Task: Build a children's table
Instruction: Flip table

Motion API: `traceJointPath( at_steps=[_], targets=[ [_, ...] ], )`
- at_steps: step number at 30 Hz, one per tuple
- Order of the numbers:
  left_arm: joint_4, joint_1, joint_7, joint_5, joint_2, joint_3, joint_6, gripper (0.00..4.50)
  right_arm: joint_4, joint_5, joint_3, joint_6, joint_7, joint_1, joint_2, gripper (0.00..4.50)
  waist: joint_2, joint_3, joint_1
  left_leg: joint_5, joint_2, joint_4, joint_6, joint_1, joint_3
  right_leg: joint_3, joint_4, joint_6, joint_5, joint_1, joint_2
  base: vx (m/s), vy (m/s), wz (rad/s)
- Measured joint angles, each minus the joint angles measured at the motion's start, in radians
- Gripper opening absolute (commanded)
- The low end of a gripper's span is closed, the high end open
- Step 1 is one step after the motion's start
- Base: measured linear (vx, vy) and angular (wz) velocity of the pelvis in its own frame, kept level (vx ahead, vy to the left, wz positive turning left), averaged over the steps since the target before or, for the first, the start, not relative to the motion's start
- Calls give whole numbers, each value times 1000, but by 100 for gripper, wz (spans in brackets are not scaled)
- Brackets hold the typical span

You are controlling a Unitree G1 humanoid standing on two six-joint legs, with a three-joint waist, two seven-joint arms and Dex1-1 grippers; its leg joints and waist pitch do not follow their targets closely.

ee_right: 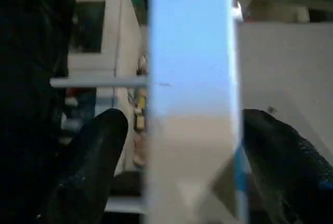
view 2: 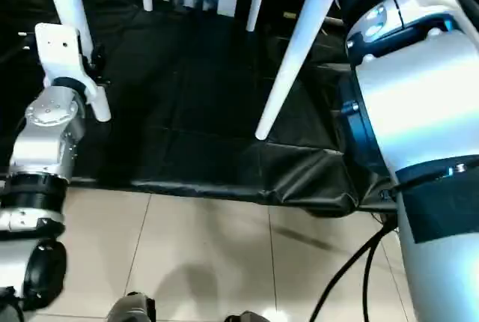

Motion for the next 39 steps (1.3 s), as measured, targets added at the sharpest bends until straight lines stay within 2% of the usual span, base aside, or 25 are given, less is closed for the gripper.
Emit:
traceJointPath(
  at_steps=[5,6,9,12,15,17,18,19,21,23,25,27,31,33,34,36,39],
  targets=[
    [15,0,0,-3,4,0,-21,163,-72,127,-84,-262,35,119,7,400,-1,0,0,0,0,1,0,1,0,0,1,0,1,0,0,0,0,0],
    [20,1,-1,-4,3,-2,-33,163,-99,165,-104,-335,41,162,13,400,-1,-1,2,0,0,1,0,1,0,0,1,0,1,0,0,0,0,0],
    [30,2,-5,-10,4,-2,-49,163,-142,230,-124,-451,40,246,29,400,-1,-1,3,0,0,2,0,1,1,1,2,0,1,1,0,0,0,0],
    [33,5,-10,-11,6,-4,-58,163,-223,292,-133,-515,33,333,47,400,-1,-1,3,0,0,3,0,2,1,1,2,0,2,2,0,0,0,0],
    [39,10,-9,-11,14,-6,-65,163,-320,381,-159,-515,59,452,91,400,-1,-1,3,0,0,3,0,5,0,1,3,0,2,4,0,0,0,0],
    [33,22,-10,-15,21,-6,-72,163,-353,442,-172,-479,100,545,122,400,0,-1,3,0,0,4,1,8,0,1,3,-1,2,8,0,0,0,0],
    [17,35,-15,-24,22,-1,-70,219,-385,480,-181,-434,121,595,132,400,1,-1,3,0,0,3,1,9,0,1,1,-2,3,9,0,0,0,0],
    [-10,58,-28,-37,24,5,-68,233,-423,521,-195,-392,136,653,147,400,2,-1,3,0,1,3,1,12,-1,1,-1,-2,3,13,0,0,0,0],
    [-66,99,-67,-71,24,17,-61,239,-464,575,-199,-324,151,769,159,400,7,1,3,0,0,3,1,18,0,1,-2,-2,3,20,0,0,0,0],
    [-136,157,-109,-117,8,34,-59,269,-554,641,-197,-226,157,908,171,400,15,-1,7,0,0,1,1,21,-1,1,-3,-3,4,23,0,0,0,0],
    [-163,189,-134,-147,-2,42,-58,278,-572,672,-196,-166,158,981,181,400,22,2,8,0,0,1,1,22,-1,1,-3,-3,5,23,0,0,0,0],
    [-212,239,-158,-171,-10,39,-62,278,-636,689,-197,-67,158,1044,184,400,31,-1,7,0,0,-1,1,23,-1,0,-3,-3,7,22,0,0,0,0],
    [-295,339,-191,-205,-24,32,-81,278,-723,712,-197,126,157,1165,180,400,42,-3,8,0,-1,-7,0,34,-1,0,-5,2,4,30,0,0,0,0],
    [-431,471,-261,-262,-26,21,-55,278,-815,714,-186,223,142,1271,166,400,57,-10,5,0,-2,-15,0,41,-2,-1,-19,2,4,38,0,0,0,0],
    [-493,538,-285,-280,-24,16,-32,278,-860,719,-178,280,133,1316,149,400,64,-12,4,0,-2,-15,0,41,-2,-1,-20,2,4,38,0,0,0,0],
    [-558,630,-293,-286,-24,10,-2,278,-903,728,-176,377,110,1374,125,400,69,-11,1,0,-2,-15,0,40,-1,-1,-19,3,5,36,0,0,0,0],
    [-673,739,-240,-262,-55,10,13,278,-1006,724,-183,472,48,1434,120,400,76,-12,-1,0,-1,-16,0,41,-3,-2,-19,3,6,34,1,0,0,0]
  ],
)
